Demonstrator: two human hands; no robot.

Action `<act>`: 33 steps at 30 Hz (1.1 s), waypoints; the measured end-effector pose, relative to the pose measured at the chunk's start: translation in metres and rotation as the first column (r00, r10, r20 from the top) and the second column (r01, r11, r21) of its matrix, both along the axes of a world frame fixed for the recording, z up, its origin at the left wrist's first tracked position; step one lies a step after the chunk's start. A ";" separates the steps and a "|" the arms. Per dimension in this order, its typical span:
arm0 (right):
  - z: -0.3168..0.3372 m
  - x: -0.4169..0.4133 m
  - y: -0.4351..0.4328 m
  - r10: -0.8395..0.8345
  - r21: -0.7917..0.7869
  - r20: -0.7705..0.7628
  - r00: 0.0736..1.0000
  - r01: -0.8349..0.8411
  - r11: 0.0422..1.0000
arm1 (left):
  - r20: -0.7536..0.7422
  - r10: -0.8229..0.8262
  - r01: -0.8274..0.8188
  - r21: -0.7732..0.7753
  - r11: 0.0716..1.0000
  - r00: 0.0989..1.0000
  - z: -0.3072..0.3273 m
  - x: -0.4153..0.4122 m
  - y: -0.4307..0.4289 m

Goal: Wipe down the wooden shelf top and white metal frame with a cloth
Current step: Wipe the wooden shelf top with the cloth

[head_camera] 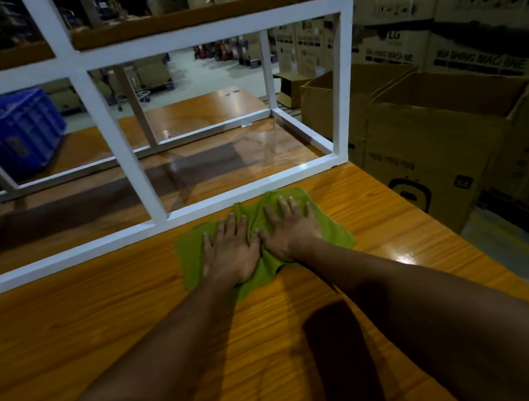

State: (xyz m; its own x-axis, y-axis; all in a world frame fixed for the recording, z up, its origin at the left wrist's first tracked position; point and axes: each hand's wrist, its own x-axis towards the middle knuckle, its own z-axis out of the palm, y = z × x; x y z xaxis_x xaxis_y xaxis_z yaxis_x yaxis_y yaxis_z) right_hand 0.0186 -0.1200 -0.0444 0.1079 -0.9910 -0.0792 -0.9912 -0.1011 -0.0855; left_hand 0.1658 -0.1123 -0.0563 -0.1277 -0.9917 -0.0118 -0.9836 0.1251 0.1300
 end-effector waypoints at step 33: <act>-0.009 -0.094 0.045 -0.143 -0.042 0.030 0.989 0.144 0.989 | 0.018 -0.105 0.104 0.025 0.994 0.994 0.005 -0.087 0.032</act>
State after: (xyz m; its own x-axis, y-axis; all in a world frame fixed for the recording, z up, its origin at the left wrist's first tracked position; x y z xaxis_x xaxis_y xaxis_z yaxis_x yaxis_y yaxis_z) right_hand -0.0755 -0.0746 -0.0534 -0.0343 -0.9988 -0.0341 -0.9931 0.0378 -0.1107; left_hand 0.0790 -0.0804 -0.0512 -0.2302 -0.9724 -0.0386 -0.9676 0.2245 0.1152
